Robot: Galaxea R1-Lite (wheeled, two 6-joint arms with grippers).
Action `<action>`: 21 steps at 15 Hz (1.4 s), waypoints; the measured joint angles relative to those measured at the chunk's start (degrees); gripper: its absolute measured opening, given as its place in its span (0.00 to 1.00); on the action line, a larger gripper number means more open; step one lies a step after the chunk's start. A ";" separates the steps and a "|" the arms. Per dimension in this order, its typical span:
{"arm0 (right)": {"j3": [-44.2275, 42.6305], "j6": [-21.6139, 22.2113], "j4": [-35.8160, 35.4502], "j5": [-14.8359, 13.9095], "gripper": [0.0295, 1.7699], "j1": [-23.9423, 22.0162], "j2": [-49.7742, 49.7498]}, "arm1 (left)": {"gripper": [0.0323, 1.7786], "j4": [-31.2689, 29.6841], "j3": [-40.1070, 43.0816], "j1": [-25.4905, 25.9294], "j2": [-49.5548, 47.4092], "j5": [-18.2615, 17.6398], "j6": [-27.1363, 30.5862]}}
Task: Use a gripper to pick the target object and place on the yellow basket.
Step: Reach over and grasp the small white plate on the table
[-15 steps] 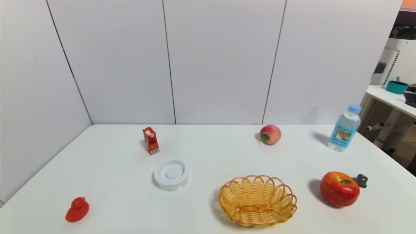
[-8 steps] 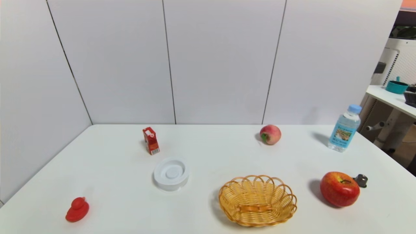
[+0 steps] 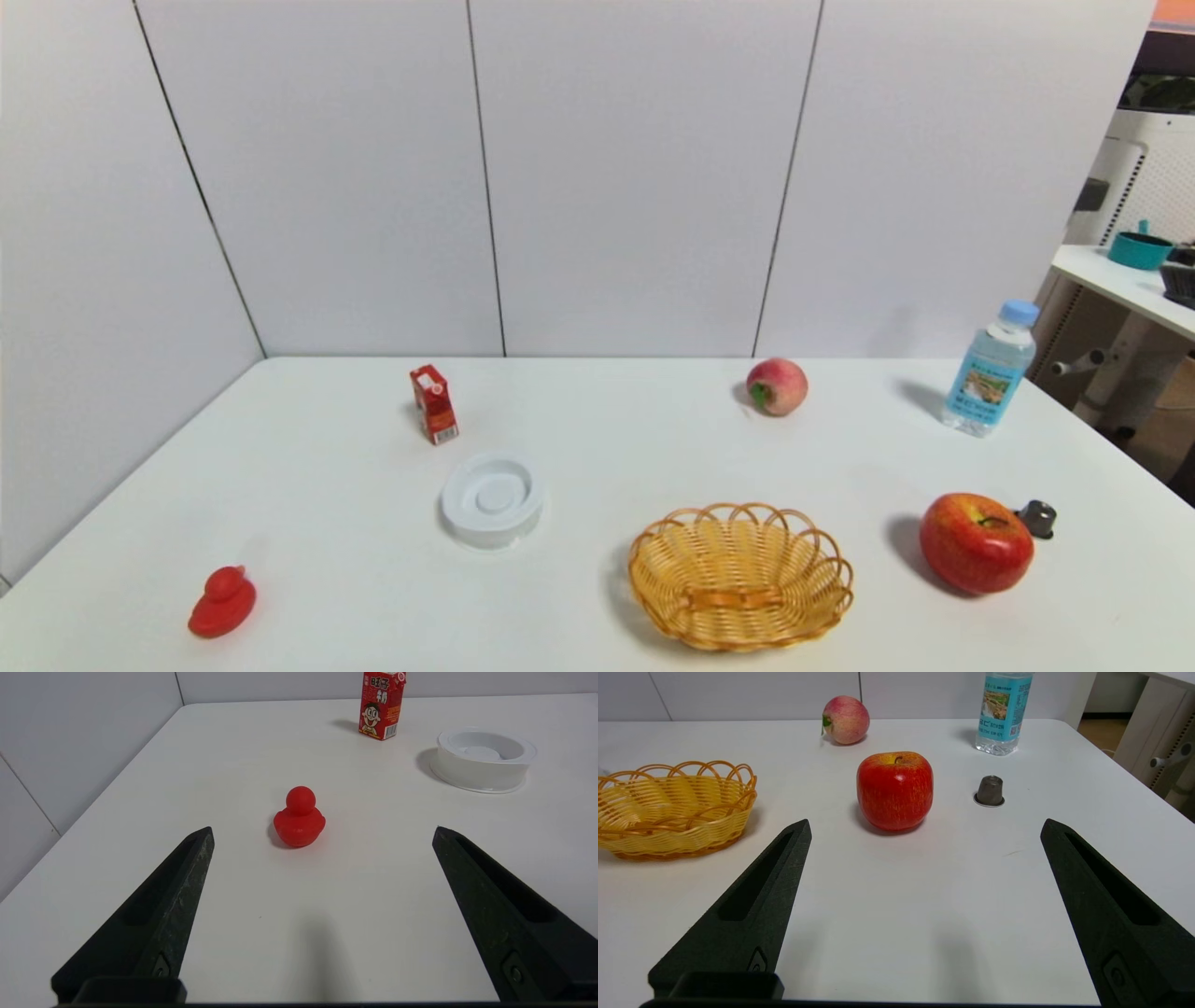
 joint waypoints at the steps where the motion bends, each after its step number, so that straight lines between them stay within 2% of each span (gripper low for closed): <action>1: 0.00 0.02 -0.02 0.00 0.96 0.00 0.00 | 0.95 0.01 -1.38 0.00 1.61 -0.15 -0.07; 3: 0.00 0.00 0.00 0.00 0.96 0.00 0.00 | 0.95 0.20 -6.08 0.00 6.86 -0.46 0.20; 6: 0.00 0.00 -0.02 0.00 0.96 0.00 0.00 | 0.95 0.59 -18.69 0.01 17.68 -0.74 1.50; 9: 0.00 0.02 -0.02 0.00 0.96 0.00 0.00 | 0.95 0.94 -32.59 -0.41 29.99 -1.18 5.63; 11: 0.00 0.00 0.00 0.00 0.96 0.00 0.00 | 0.95 1.28 -39.86 -2.41 37.68 -2.73 8.74; 14: 0.00 0.02 -0.02 0.00 0.96 0.00 0.00 | 0.95 2.24 -50.14 -10.65 48.79 -4.99 11.25; 18: 0.00 0.02 -0.02 0.00 0.96 -0.02 0.00 | 0.95 2.71 -58.36 -22.33 62.57 -6.14 12.11; 21: 0.00 0.02 -0.02 0.02 0.96 -0.02 0.00 | 0.95 2.79 -61.66 -27.10 72.44 -6.36 12.80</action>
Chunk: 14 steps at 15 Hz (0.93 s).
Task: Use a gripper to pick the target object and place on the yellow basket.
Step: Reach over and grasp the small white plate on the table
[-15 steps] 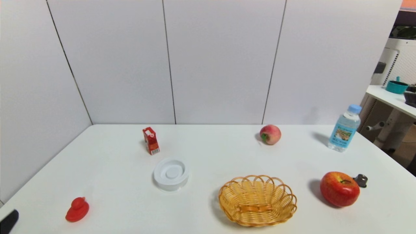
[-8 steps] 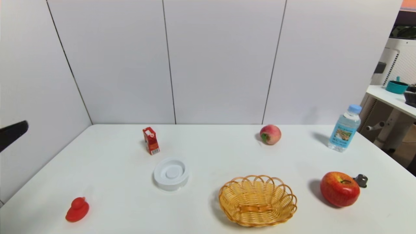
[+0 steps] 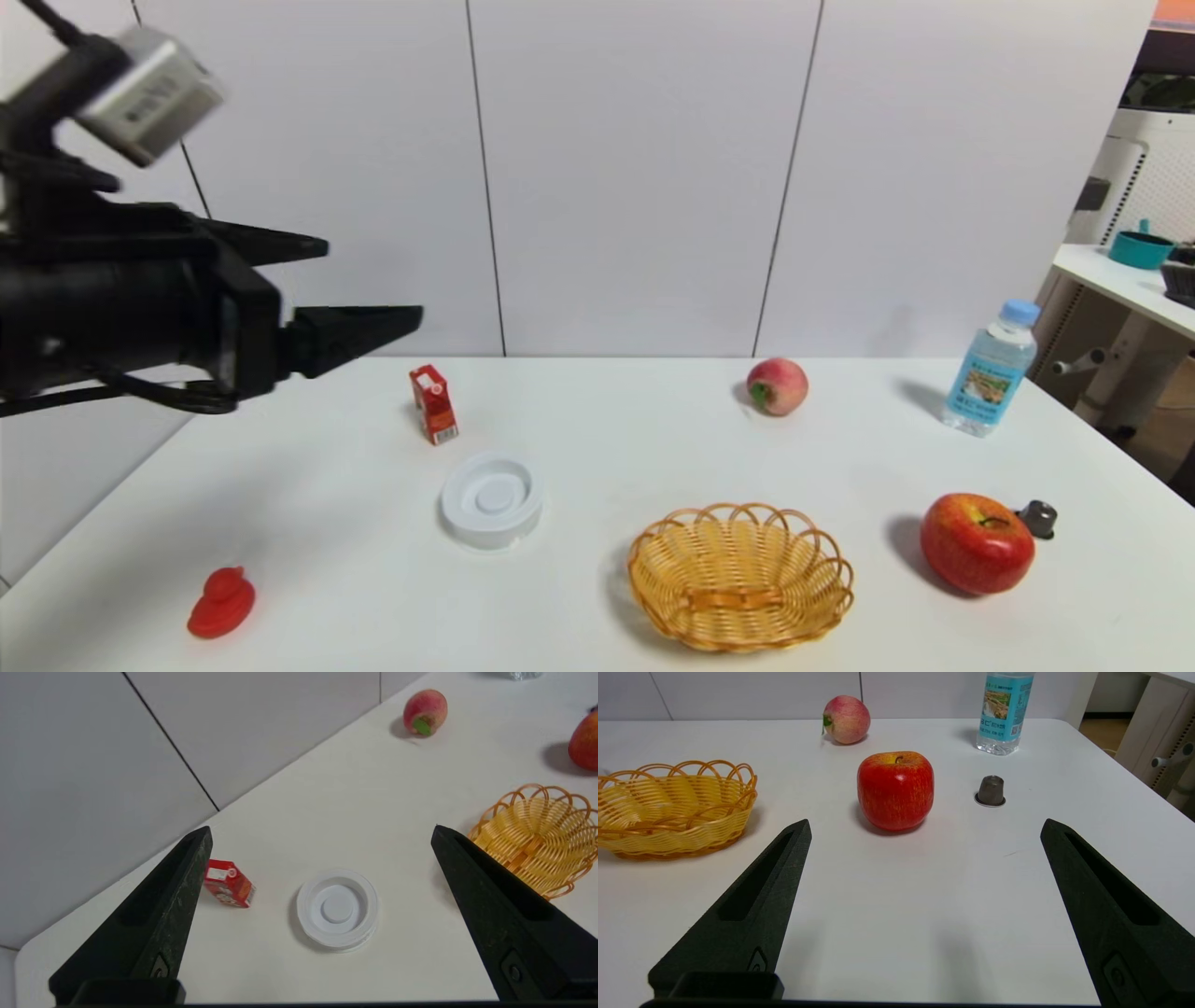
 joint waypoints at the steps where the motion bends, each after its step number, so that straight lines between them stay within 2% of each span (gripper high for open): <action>1: 0.00 0.00 0.02 -0.02 0.96 0.00 0.00 | 0.95 0.05 -0.57 -1.16 3.10 -0.01 0.55; 6: 0.00 -0.02 0.00 -0.02 0.96 0.02 0.00 | 0.95 2.78 -0.68 -4.19 18.22 0.38 2.56; 11: 0.00 -0.02 0.00 0.00 0.96 0.00 0.00 | 0.95 3.08 -0.24 -4.47 27.16 1.04 2.86; 14: 0.00 -0.02 0.02 -0.02 0.96 0.00 0.00 | 0.95 3.45 -0.44 -4.47 29.96 5.32 2.91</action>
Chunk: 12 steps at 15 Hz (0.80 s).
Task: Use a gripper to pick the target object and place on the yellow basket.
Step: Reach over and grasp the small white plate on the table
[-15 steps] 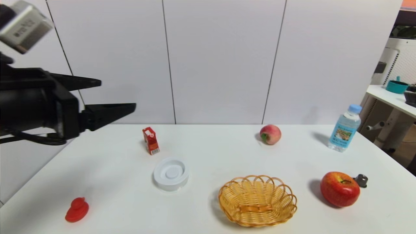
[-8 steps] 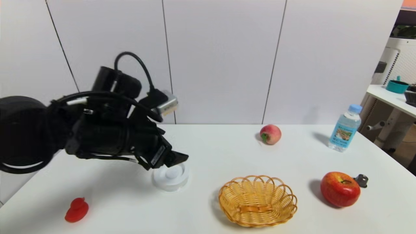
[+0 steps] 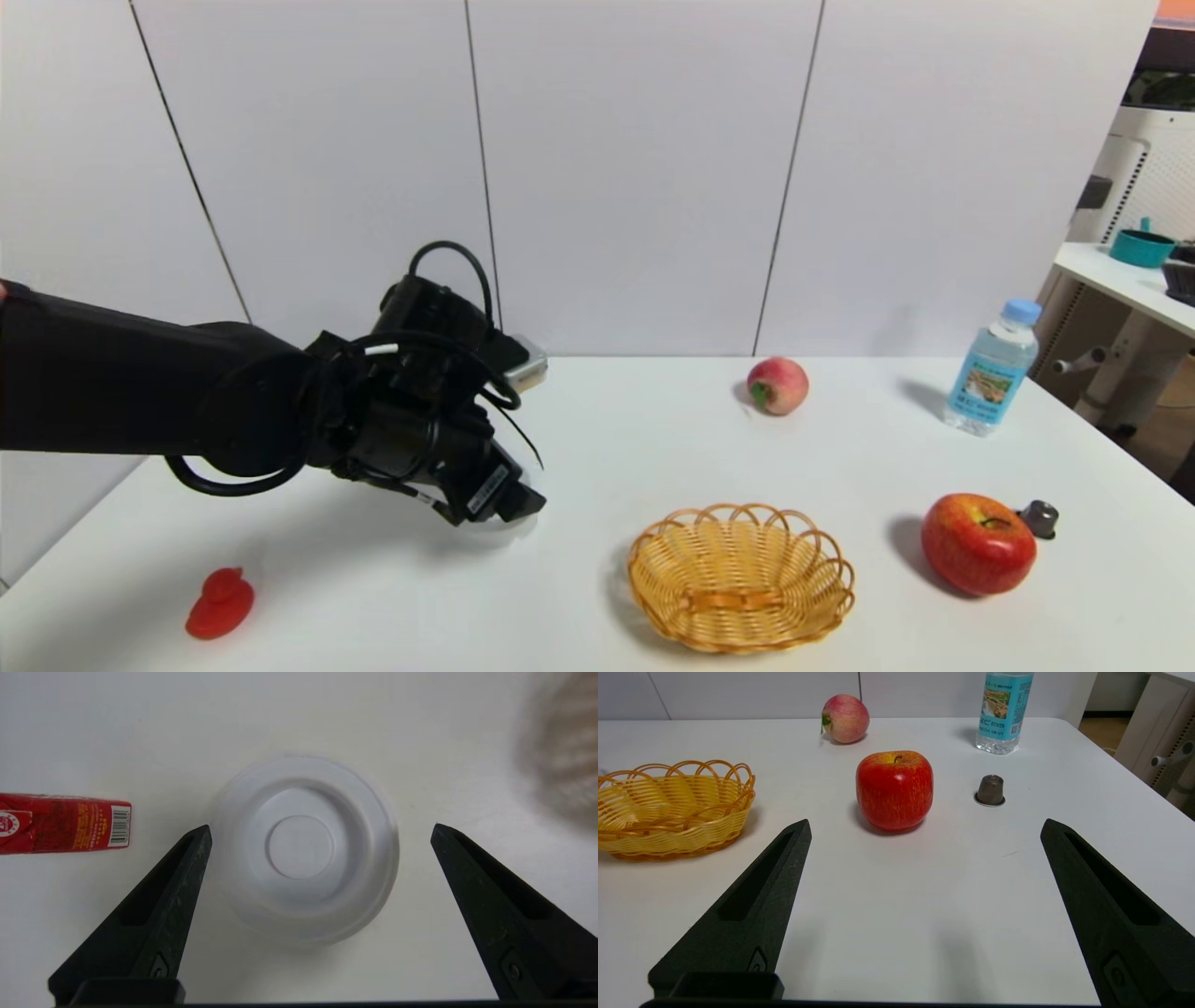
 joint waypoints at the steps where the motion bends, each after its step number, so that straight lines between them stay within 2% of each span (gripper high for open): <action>1: 0.00 0.00 -0.02 0.00 0.96 0.00 0.00 | 0.95 0.99 -0.02 0.00 0.54 0.38 0.00; 6: 0.00 -0.02 -0.02 0.00 0.96 0.00 0.00 | 0.95 4.82 -0.33 -0.33 2.23 0.46 0.24; 12: 0.00 0.02 -0.02 0.00 0.96 0.02 0.00 | 0.95 5.21 0.00 -0.61 3.32 0.39 0.02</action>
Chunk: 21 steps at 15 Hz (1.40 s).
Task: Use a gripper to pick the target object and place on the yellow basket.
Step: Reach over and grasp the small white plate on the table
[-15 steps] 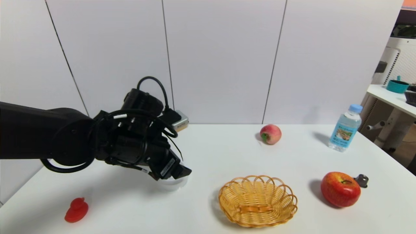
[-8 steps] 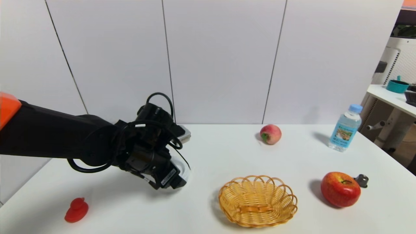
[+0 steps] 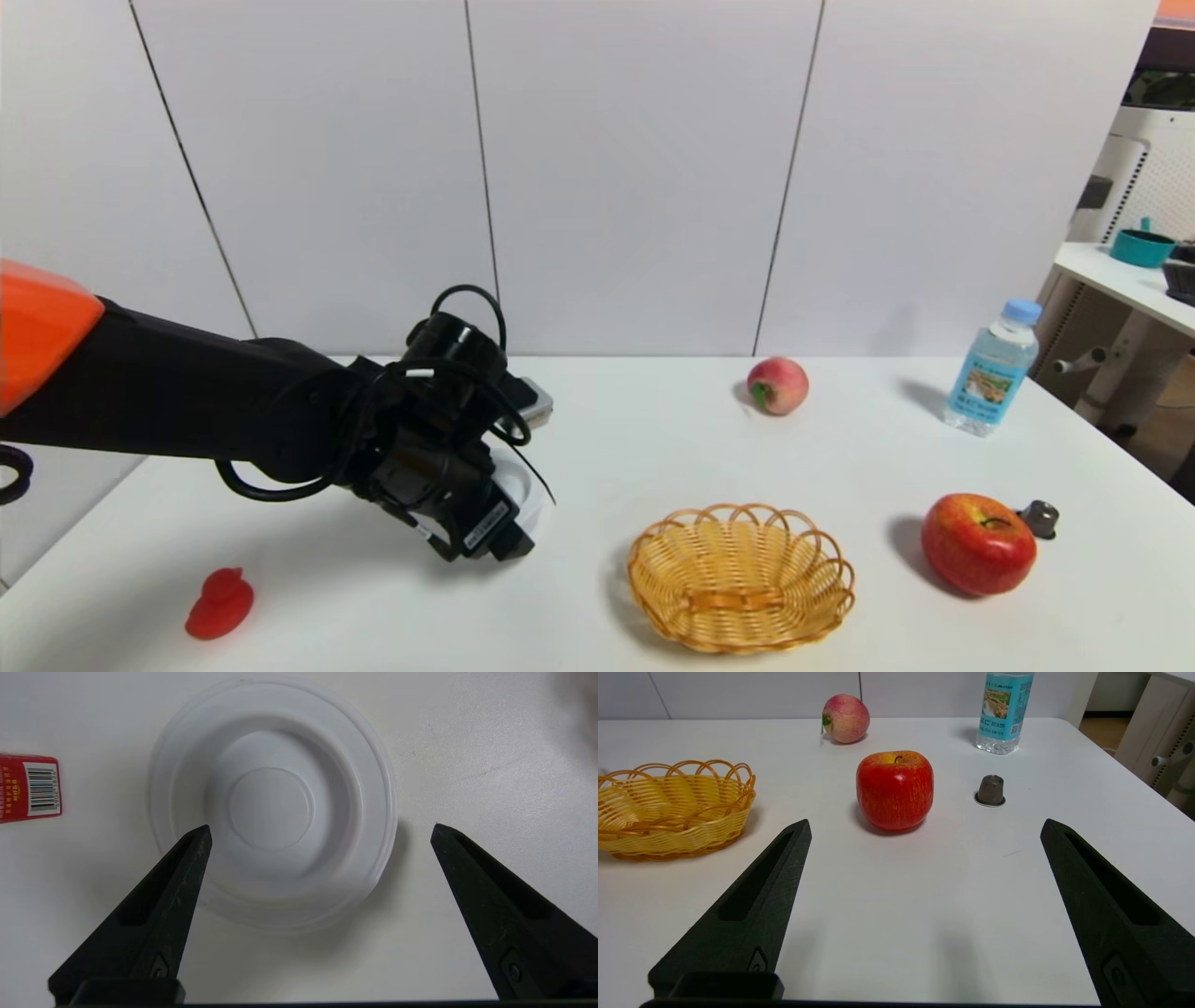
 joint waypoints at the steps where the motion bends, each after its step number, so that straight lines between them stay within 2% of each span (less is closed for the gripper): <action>1: 0.00 0.00 0.02 0.00 0.96 0.00 0.00 | 0.95 0.00 0.05 -0.02 0.27 -0.04 -0.02; 12: 0.00 -0.02 0.02 0.02 0.96 0.00 0.00 | 0.95 -0.48 -0.50 -0.44 2.84 0.05 -0.10; 13: 0.00 -0.02 0.00 -0.01 0.96 -0.02 0.00 | 0.91 -0.48 -0.50 -0.44 2.97 0.07 -0.11; 15: 0.00 -0.02 0.02 0.00 0.96 -0.02 0.00 | 0.71 -0.63 -0.52 -0.44 3.13 0.09 -0.11; 20: 0.00 -0.02 0.02 0.02 0.96 0.00 0.00 | 0.41 -2.57 -0.57 -0.40 3.24 0.05 -0.10; 21: 0.00 0.00 0.00 0.02 0.96 0.00 0.00 | 0.19 -2.90 -0.57 -0.43 3.22 0.02 -0.05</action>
